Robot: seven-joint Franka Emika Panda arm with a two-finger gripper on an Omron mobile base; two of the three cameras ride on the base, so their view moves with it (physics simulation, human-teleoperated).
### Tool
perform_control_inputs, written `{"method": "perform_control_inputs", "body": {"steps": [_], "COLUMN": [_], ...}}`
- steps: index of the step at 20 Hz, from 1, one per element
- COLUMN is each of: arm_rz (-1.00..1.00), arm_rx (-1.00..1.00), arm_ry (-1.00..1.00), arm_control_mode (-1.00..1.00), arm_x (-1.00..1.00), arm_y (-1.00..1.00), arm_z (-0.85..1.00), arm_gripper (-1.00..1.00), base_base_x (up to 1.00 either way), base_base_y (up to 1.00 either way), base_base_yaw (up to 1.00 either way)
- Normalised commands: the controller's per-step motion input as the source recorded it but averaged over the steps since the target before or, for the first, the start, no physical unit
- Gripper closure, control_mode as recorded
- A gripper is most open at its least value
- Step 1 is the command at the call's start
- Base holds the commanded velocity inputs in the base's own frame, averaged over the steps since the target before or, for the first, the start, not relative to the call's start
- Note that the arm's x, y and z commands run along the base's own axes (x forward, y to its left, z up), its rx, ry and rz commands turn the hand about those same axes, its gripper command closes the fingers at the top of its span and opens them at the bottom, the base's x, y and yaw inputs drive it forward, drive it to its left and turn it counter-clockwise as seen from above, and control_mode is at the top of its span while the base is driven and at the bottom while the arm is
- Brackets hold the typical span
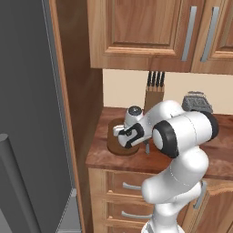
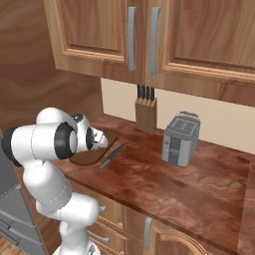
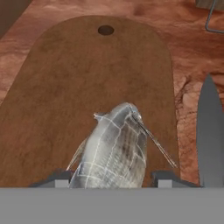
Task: Retrieve the fish from the fridge and place it on the cutting board.
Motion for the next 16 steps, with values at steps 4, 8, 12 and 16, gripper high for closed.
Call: {"method": "perform_control_inputs", "body": {"steps": [4,8,12,16], "arm_rz": [0.00,0.00,0.00,-0.01], "arm_rx": [0.00,0.00,0.00,0.04], "arm_ry": [0.00,0.00,0.00,0.00], "arm_control_mode": [-1.00,-1.00,-1.00,-1.00], "arm_x": [0.00,0.00,-0.03,-0.35], "arm_y": [0.00,0.00,0.00,0.00], "arm_z": [0.00,0.01,0.18,0.44], "arm_gripper": [-1.00,-1.00,-1.00,-1.00], "base_base_x": [0.00,0.00,0.00,0.00], "base_base_y": [0.00,0.00,0.00,0.00], "base_base_yaw": [0.00,0.00,0.00,0.00]}}
